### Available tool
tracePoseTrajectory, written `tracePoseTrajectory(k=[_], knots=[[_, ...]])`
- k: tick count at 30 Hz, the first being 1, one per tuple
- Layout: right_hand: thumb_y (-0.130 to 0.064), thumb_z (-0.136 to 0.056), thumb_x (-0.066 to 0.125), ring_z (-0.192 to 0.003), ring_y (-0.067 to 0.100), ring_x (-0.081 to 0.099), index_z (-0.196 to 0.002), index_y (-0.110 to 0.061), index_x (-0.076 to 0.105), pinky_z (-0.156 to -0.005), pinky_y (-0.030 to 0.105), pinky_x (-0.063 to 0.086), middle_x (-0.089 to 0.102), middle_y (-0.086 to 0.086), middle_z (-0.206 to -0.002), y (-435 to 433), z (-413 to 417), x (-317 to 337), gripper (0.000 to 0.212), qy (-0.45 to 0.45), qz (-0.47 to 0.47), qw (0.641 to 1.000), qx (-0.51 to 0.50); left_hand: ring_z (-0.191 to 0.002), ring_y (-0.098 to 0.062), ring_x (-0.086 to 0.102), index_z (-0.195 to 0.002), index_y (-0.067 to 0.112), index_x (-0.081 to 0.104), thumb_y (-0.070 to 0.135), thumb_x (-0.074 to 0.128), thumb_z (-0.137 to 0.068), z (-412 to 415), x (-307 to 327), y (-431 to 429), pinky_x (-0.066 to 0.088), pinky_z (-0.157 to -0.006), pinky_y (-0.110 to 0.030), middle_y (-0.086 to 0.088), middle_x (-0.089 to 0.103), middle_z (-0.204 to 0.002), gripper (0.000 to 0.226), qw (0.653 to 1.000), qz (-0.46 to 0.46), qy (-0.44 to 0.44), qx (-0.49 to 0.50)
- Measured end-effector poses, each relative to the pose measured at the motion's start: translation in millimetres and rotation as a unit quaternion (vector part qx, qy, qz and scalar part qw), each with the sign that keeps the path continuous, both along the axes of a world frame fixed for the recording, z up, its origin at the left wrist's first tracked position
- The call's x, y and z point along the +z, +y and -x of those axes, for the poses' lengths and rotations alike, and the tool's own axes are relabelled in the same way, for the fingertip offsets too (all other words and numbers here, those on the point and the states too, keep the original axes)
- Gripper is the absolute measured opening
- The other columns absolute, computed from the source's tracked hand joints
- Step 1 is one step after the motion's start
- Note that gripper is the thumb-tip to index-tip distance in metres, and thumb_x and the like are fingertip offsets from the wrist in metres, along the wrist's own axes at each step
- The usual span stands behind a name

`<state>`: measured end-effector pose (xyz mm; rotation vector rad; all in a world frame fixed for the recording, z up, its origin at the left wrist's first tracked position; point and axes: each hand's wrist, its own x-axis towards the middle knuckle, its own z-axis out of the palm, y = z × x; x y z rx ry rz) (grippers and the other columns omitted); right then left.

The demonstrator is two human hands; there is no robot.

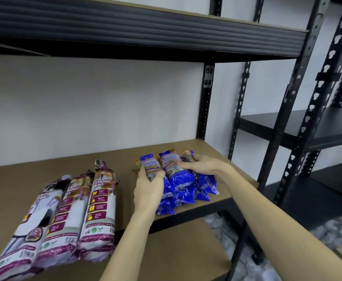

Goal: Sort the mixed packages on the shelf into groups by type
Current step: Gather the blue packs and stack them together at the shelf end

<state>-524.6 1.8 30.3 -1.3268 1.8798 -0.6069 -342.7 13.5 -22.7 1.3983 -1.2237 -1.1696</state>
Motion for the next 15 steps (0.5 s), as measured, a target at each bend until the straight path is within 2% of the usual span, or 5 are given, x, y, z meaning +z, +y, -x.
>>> tracePoseTrajectory(k=[4,7,9,12,15], knots=[[-0.051,-0.086,0.066,-0.107,0.023,0.064,-0.152,-0.023,0.029,-0.099,0.04,0.049,0.059,0.008,-0.134,-0.2,0.4,2.5,0.08,0.027,0.004,0.999,0.031,-0.115,-0.024,0.06,-0.148,0.036,0.034,0.051,0.059,-0.084,2.0,-0.4,-2.0,0.051,-0.096,-0.05,0.002,0.056,-0.136,0.071,1.0,-0.003,-0.022,-0.015],[-0.048,-0.087,0.067,-0.105,0.022,0.065,-0.15,-0.026,0.033,-0.096,0.038,0.051,0.06,0.008,-0.133,-2.4,-2.0,7.9,0.075,0.026,0.01,0.999,0.033,-0.114,-0.025,0.06,-0.145,0.032,0.038,0.052,0.058,-0.08,0.7,2.4,-6.6,0.049,-0.098,-0.05,-0.001,0.058,-0.133,0.071,0.998,0.009,-0.055,-0.01],[-0.044,-0.089,0.066,-0.103,0.018,0.06,-0.149,-0.025,0.036,-0.089,0.031,0.048,0.055,0.008,-0.139,-1.8,-8.9,13.0,0.07,0.042,0.023,0.998,0.044,-0.116,-0.026,0.059,-0.146,0.032,0.036,0.061,0.058,-0.07,-0.9,5.4,-10.2,0.048,-0.1,-0.052,-0.002,0.058,-0.135,0.084,0.997,0.015,-0.076,-0.007],[-0.04,-0.094,0.06,-0.116,0.021,0.054,-0.15,-0.022,0.034,-0.089,0.027,0.04,0.047,0.007,-0.148,-0.4,-19.0,18.0,0.065,0.095,0.043,0.991,0.087,-0.123,-0.028,0.055,-0.149,0.027,0.032,0.066,0.069,-0.066,-1.5,8.4,-10.7,0.047,-0.102,-0.052,-0.003,0.054,-0.138,0.1,0.996,0.015,-0.09,-0.005],[-0.045,-0.096,0.054,-0.126,0.024,0.049,-0.152,-0.02,0.031,-0.094,0.029,0.04,0.043,0.007,-0.15,-1.0,-31.4,18.9,0.066,0.119,0.023,0.985,0.123,-0.119,-0.028,0.056,-0.146,0.024,0.032,0.068,0.078,-0.053,-4.7,4.2,-12.5,0.048,-0.099,-0.051,-0.006,0.055,-0.133,0.112,0.995,0.025,-0.094,0.025]])
